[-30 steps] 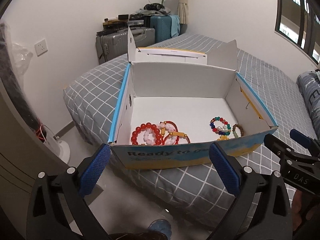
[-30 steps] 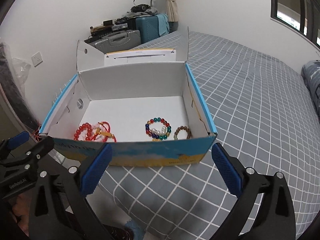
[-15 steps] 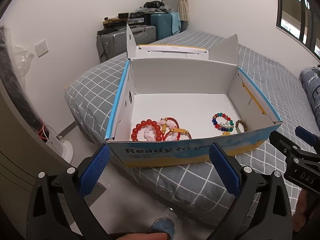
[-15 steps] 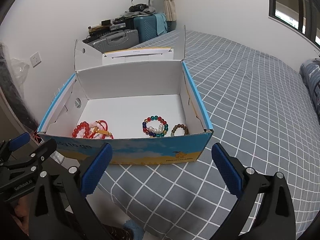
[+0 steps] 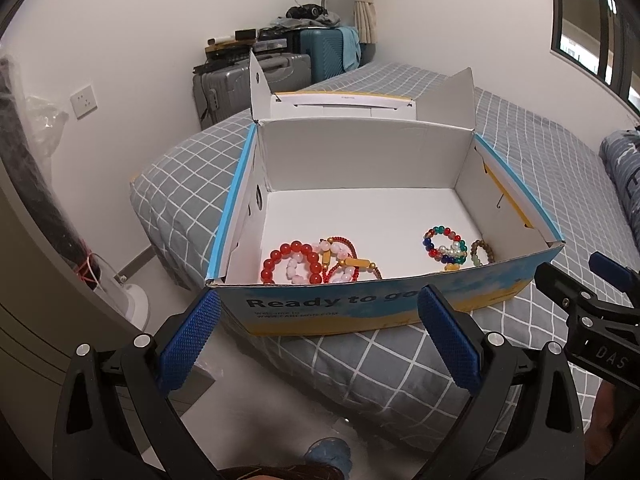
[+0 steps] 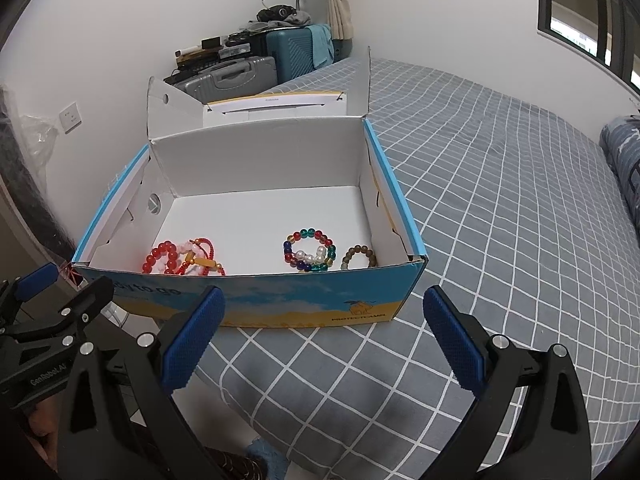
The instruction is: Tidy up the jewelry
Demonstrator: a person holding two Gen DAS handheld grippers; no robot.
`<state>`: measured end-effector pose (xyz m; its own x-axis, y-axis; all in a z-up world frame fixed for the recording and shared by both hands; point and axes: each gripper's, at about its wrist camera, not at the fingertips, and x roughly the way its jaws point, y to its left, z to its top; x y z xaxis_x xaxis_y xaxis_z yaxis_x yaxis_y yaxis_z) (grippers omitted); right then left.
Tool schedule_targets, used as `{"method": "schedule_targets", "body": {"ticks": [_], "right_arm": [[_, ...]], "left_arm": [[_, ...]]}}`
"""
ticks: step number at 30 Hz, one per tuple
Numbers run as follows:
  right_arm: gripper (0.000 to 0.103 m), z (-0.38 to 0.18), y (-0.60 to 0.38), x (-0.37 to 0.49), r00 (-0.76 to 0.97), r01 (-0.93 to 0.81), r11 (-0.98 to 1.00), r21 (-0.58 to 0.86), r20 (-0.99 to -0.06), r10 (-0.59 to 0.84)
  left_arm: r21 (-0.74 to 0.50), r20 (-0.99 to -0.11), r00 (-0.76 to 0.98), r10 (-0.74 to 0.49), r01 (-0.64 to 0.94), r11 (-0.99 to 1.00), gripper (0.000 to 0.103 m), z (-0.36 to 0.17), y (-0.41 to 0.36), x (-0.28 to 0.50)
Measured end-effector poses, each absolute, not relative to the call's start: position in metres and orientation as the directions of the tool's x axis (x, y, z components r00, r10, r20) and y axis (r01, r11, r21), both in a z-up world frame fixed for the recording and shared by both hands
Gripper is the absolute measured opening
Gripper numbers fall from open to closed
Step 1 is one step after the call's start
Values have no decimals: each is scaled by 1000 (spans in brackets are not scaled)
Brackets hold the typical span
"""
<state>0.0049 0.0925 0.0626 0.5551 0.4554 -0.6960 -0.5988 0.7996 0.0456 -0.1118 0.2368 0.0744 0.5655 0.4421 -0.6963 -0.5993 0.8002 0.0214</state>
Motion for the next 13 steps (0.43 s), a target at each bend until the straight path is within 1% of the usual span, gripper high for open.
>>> {"method": "schedule_targets", "body": {"ticks": [13], "right_arm": [[95, 62, 92, 5, 554, -599, 799, 46, -696, 456]], "left_arm": [[11, -702, 566, 433, -599, 801, 97, 73, 239, -111]]}}
